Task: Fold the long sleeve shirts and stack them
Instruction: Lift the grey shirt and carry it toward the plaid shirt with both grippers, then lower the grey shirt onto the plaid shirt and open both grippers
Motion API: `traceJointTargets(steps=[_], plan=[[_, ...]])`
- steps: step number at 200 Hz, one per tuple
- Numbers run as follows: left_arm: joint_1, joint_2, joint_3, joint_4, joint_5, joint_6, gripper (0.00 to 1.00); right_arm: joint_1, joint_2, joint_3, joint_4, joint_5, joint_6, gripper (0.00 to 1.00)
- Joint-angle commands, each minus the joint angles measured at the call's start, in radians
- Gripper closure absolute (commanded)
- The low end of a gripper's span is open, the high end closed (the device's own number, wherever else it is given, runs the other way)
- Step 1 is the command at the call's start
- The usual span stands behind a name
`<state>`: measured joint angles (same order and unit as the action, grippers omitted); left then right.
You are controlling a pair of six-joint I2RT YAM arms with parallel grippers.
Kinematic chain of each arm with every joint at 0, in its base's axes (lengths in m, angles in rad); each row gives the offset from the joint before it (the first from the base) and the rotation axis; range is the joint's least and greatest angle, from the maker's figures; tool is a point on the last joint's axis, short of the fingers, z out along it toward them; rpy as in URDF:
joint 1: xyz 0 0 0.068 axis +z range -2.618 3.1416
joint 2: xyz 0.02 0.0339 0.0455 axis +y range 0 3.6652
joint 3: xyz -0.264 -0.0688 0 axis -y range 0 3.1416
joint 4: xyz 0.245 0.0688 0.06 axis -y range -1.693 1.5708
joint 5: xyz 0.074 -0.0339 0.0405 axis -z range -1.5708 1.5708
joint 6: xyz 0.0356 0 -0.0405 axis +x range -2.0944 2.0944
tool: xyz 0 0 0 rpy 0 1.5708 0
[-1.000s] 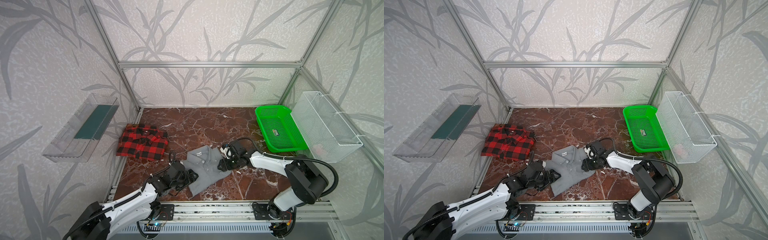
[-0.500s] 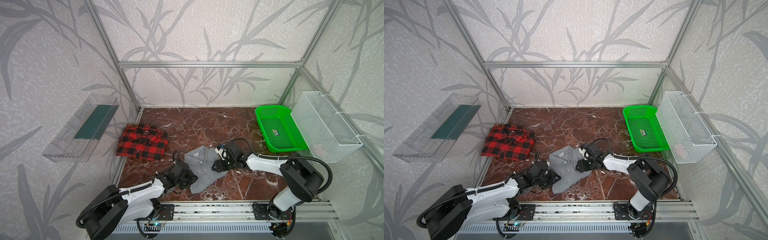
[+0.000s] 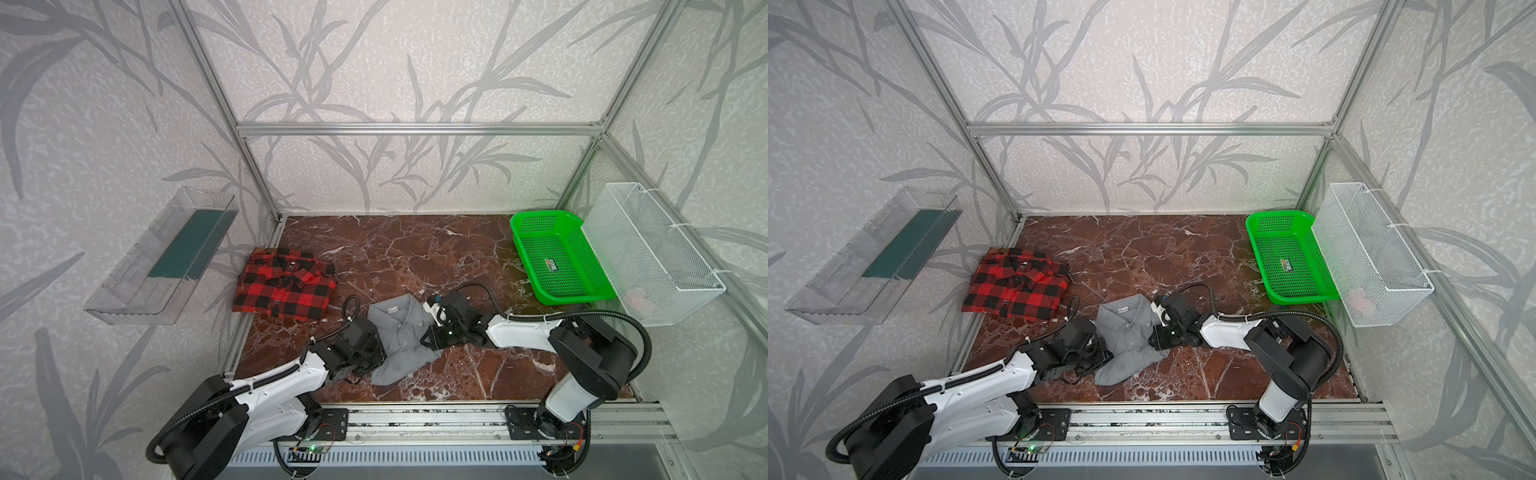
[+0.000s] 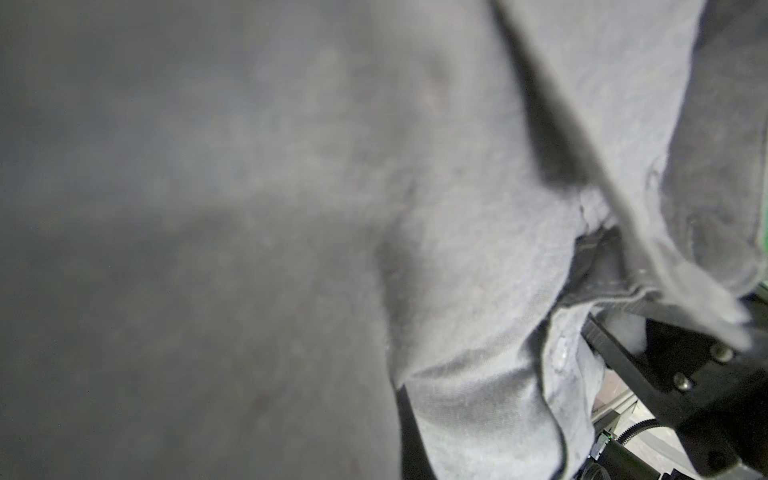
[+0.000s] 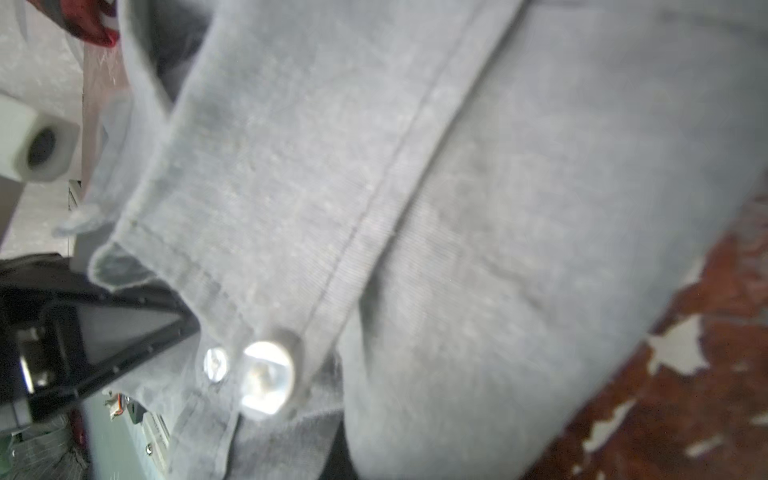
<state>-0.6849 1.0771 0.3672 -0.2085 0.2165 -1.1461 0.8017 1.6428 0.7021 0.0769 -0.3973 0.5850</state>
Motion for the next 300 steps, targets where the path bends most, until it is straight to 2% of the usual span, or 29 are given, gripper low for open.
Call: traceJointTargets(steps=[1,32,77,111,151,184,219,235,300], plan=[[0.059,-0.018,0.106,-0.163,-0.036,0.101,1.0,0.03,-0.069,0.0,-0.078,-0.008,0.041,1.0],[0.137,0.009,0.306,-0.34,-0.076,0.228,1.0,0.073,-0.111,0.123,-0.087,0.023,0.047,1.0],[0.305,0.041,0.556,-0.53,-0.186,0.416,1.0,0.103,-0.019,0.331,0.008,0.066,0.111,1.0],[0.479,0.067,0.671,-0.551,-0.231,0.514,1.0,0.147,0.189,0.585,0.036,0.039,0.133,1.0],[0.674,0.153,0.734,-0.504,-0.229,0.513,1.0,0.185,0.392,0.828,0.095,0.062,0.171,1.0],[0.78,0.201,0.748,-0.445,-0.366,0.563,1.0,0.203,0.531,0.952,0.211,0.072,0.21,1.0],[0.836,0.259,0.759,-0.358,-0.453,0.608,1.0,0.216,0.685,1.115,0.269,0.033,0.238,1.0],[0.859,0.305,0.791,-0.373,-0.516,0.598,1.0,0.215,0.738,1.184,0.284,0.014,0.243,1.0],[0.94,0.397,0.857,-0.36,-0.568,0.593,1.0,0.255,0.913,1.484,0.166,-0.015,0.218,1.0]])
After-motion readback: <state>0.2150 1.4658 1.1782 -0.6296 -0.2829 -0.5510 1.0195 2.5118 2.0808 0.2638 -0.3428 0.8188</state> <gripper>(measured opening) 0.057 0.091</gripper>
